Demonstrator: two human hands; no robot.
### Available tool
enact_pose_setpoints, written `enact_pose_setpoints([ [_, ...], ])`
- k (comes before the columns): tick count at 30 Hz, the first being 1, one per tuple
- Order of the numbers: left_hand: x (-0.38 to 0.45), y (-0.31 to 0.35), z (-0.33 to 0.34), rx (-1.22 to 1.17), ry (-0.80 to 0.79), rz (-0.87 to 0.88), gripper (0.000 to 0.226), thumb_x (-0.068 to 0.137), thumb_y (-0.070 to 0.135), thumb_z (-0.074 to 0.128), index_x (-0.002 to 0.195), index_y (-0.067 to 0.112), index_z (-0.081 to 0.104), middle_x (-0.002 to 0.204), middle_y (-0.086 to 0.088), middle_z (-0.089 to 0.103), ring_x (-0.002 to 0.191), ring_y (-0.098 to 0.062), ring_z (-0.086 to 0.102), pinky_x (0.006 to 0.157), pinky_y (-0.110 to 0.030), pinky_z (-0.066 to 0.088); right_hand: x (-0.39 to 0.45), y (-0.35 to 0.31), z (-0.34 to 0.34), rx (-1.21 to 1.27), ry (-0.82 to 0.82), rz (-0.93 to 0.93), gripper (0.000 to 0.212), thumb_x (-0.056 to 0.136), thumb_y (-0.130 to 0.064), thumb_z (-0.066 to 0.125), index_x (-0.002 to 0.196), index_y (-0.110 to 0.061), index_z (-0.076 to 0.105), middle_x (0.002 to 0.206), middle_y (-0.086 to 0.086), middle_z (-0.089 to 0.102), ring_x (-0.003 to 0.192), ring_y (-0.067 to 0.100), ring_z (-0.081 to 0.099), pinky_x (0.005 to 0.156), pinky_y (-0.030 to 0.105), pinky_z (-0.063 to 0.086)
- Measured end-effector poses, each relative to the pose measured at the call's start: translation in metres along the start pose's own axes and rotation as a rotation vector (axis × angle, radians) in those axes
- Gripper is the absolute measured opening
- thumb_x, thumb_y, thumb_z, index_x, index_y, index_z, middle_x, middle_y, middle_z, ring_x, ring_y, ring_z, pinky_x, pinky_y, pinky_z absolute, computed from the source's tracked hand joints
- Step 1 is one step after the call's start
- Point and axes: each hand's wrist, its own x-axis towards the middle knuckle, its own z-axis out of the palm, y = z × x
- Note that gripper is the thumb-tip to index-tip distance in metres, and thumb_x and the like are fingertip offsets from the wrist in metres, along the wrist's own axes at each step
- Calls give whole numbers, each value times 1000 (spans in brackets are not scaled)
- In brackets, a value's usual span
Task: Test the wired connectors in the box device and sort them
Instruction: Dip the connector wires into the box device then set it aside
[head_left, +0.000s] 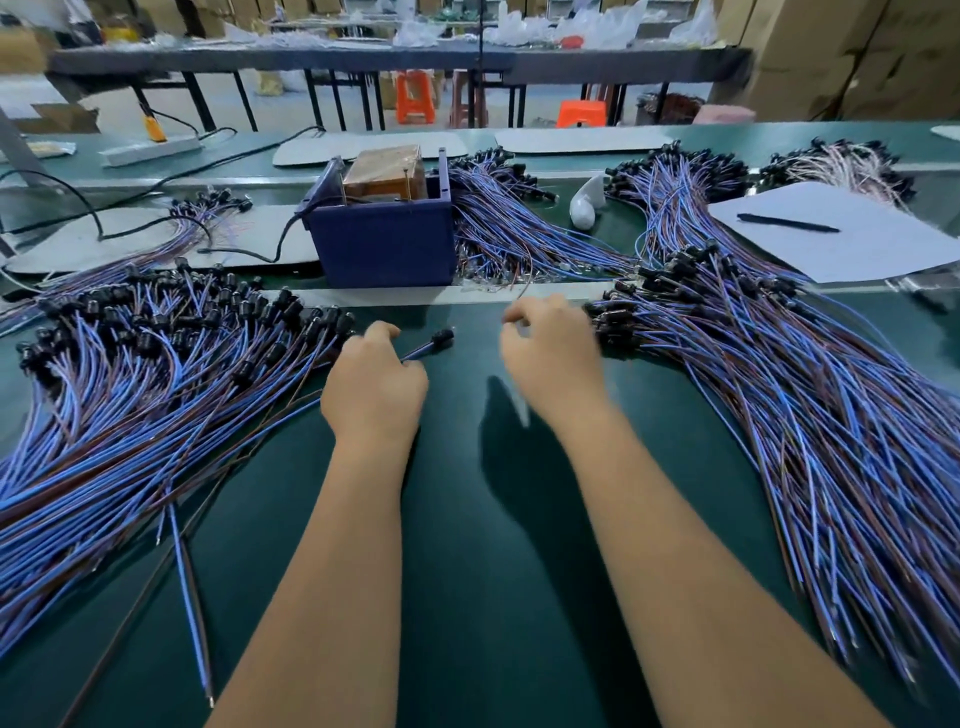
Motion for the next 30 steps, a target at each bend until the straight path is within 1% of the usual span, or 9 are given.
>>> enact_pose_setpoints([
  [3,2,0,3,25,0,30,44,89,14,51,133,21,53,127,-6,57,107,-29,56,73,-34,40,-12,-26,26,462,-179,101,18,91,-12,54,96,-15,70,86,2,65,82,24,60,76,32,49],
  [8,9,-6,11,-77,61,59,34,91,10,47,118,20,65,116,-5,65,103,-26,60,76,-30,41,-11,-25,39,590,-99,214,17,91,-15,50,80,-22,61,76,-2,63,74,25,64,69,38,54],
  [11,12,-3,10,-450,103,63,26,93,7,48,95,25,67,97,0,68,81,-15,59,67,-18,41,-11,-18,36,794,-88,305,17,96,-16,47,81,-20,54,71,1,57,51,13,53,47,24,43],
  [14,10,9,5,-824,86,105,34,92,-1,48,80,27,61,87,3,64,73,-8,53,74,-20,42,-11,-18,30,1040,-144,347,21,101,-13,39,87,-13,54,71,6,55,47,13,51,42,19,38],
  [18,0,23,-6,-1416,-307,107,35,77,-6,44,61,17,64,72,4,65,69,-16,61,72,-28,52,-15,-23,23,1212,-319,266,35,106,-23,31,101,-6,61,76,8,63,59,17,60,56,25,50],
  [20,-6,25,-9,-1387,-546,141,28,68,-1,46,55,15,65,71,-2,67,69,-21,62,66,-31,52,-14,-23,22,1262,-350,290,43,107,-29,30,95,-6,65,74,6,63,60,16,59,58,27,52],
  [23,-10,25,-9,-1212,-746,94,21,61,3,47,49,13,60,65,-4,60,63,-20,57,64,-29,53,-12,-20,21,1287,-284,361,29,104,-17,40,94,-5,65,72,9,60,66,21,54,58,30,45],
  [27,-12,20,-11,-1064,-858,62,18,62,9,45,51,17,56,60,-4,53,52,-18,53,54,-26,52,-14,-15,23,1242,-236,328,15,98,-4,50,94,-9,64,61,6,59,53,19,49,48,23,45],
  [30,-7,16,-15,-1005,-822,26,19,67,14,48,58,18,64,56,-5,53,58,-21,61,59,-27,56,-14,-15,24,1213,-205,283,13,95,-2,56,97,-13,64,70,5,66,55,16,56,51,25,49],
])
